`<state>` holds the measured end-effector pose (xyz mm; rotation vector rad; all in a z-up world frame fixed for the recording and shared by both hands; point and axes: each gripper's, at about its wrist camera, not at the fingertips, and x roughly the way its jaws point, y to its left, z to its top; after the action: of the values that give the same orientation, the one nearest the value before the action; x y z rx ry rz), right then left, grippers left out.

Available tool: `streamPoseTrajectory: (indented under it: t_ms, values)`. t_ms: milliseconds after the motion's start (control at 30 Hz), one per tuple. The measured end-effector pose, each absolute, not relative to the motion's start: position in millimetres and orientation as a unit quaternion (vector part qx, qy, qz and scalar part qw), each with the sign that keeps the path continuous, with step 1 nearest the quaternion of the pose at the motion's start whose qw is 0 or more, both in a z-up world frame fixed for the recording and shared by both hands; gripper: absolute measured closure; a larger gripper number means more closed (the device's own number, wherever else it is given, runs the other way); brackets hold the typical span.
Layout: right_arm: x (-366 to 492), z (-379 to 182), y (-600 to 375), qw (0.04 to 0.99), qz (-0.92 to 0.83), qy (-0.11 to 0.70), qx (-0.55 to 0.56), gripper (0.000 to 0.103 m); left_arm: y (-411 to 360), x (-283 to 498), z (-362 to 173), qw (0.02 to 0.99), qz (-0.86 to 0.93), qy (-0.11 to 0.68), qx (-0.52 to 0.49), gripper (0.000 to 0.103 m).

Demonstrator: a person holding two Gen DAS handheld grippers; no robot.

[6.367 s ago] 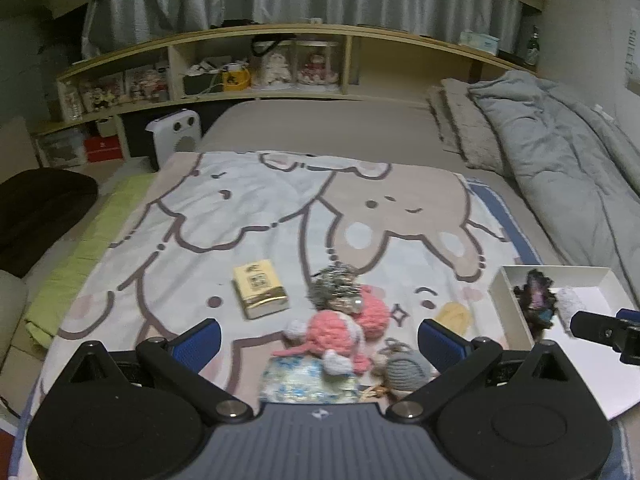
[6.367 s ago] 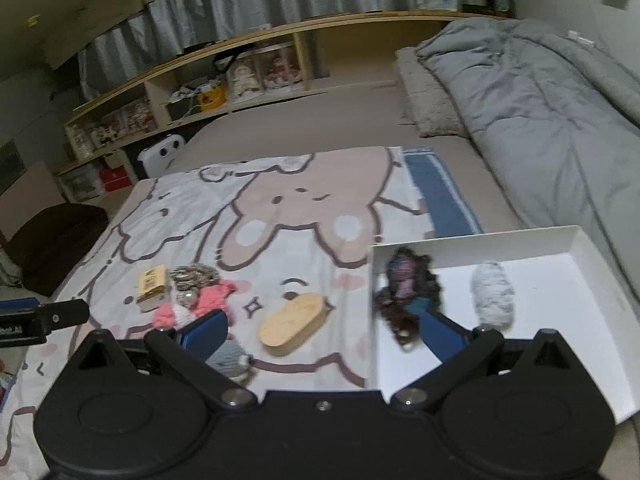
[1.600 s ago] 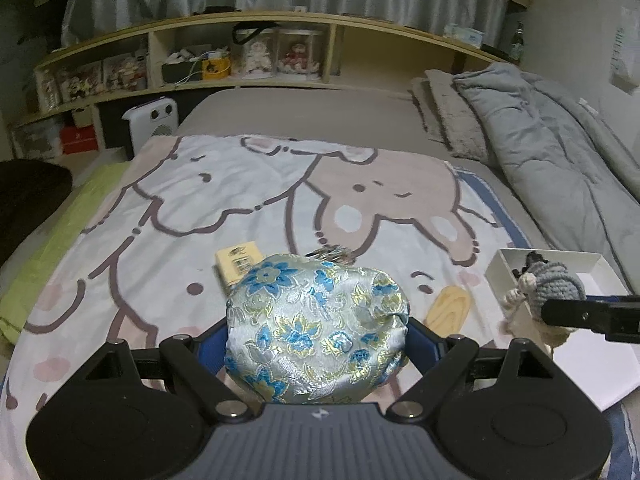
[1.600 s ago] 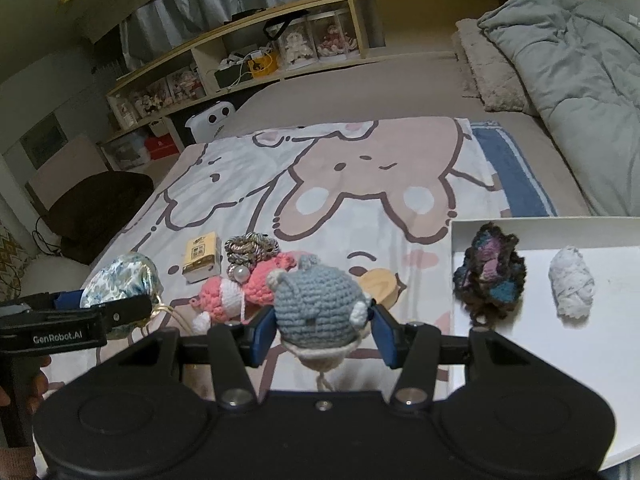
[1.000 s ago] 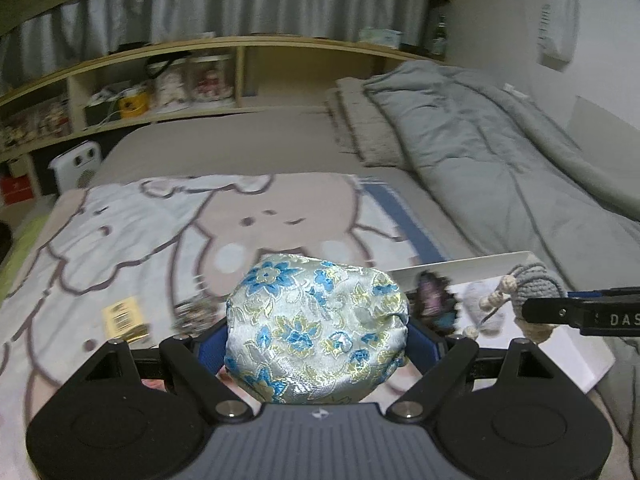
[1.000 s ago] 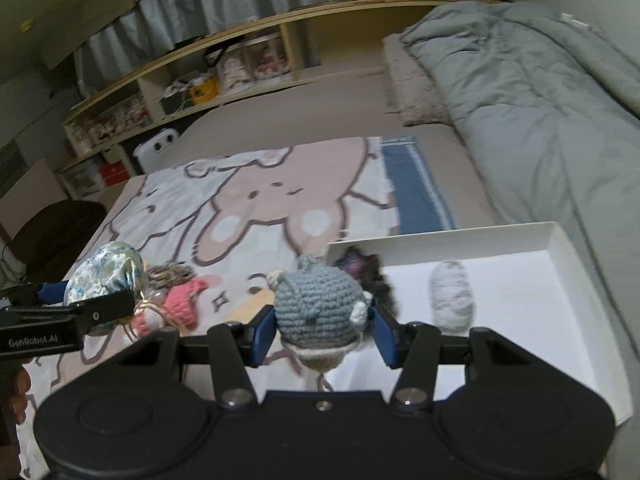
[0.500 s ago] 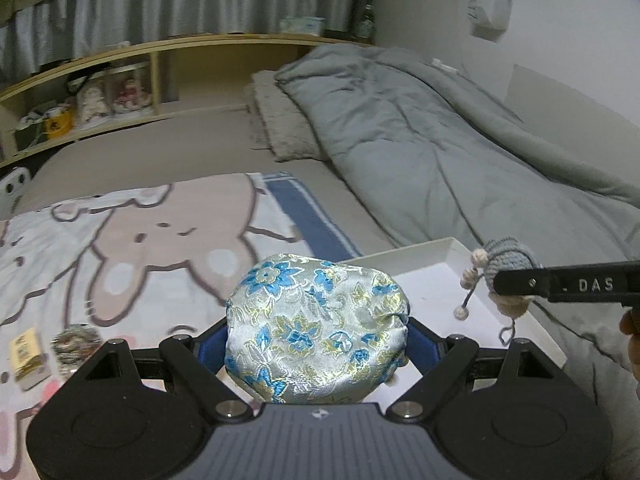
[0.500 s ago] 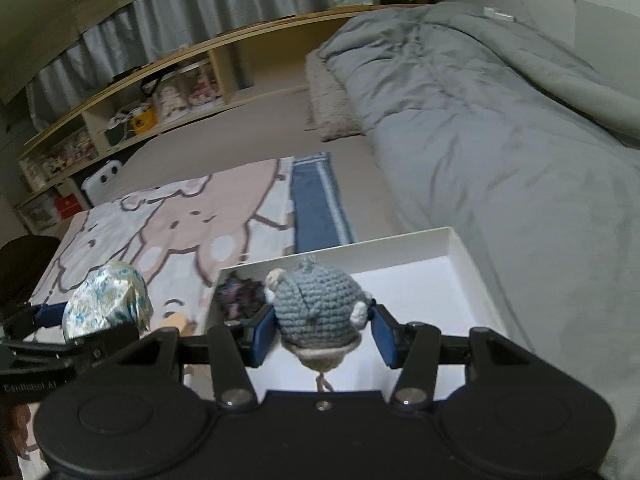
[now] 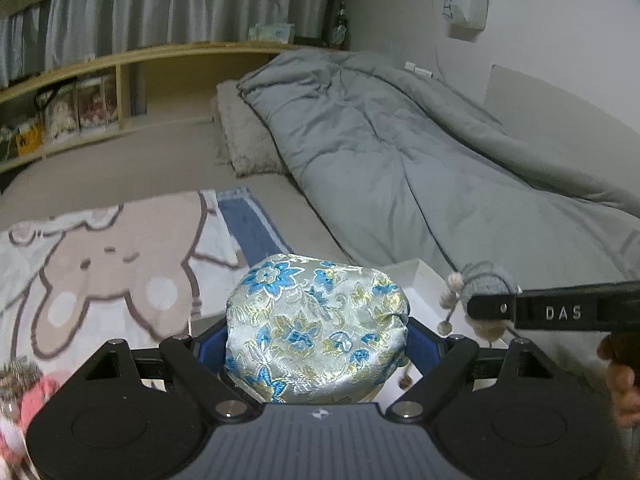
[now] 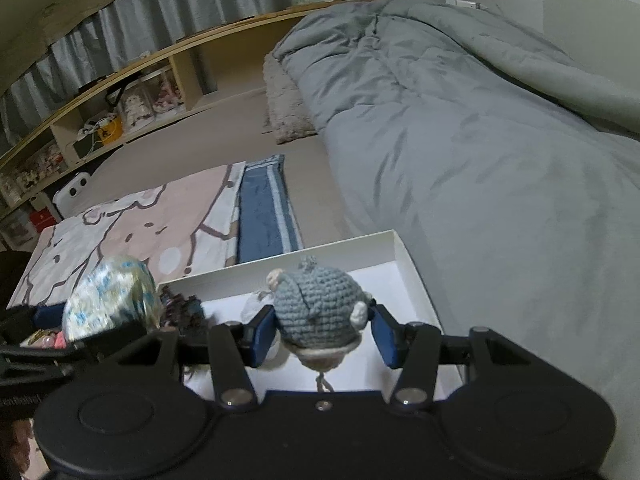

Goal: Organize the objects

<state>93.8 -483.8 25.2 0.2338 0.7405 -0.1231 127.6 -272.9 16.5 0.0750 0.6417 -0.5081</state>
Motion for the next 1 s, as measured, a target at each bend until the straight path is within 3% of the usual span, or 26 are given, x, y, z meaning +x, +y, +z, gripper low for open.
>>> streamPoseTrajectory:
  t_ms: [200,567,1000]
  values:
    - [116,14,-490,0.922,-0.063,0.365,0.111,0.050,-281,140,-1,0.914,-0.244,0.317,0.065,0.016]
    - [169,2,-481,0.930,-0.034,0.347,0.119,0.050,-276,140,-78,0.854,-0.299,0.420,0.074,0.016]
    - [191,-55,-468,0.896,-0.046,0.438,0.053,0.050,-286,169,-106,0.843,-0.287,0.442,0.108,0.016]
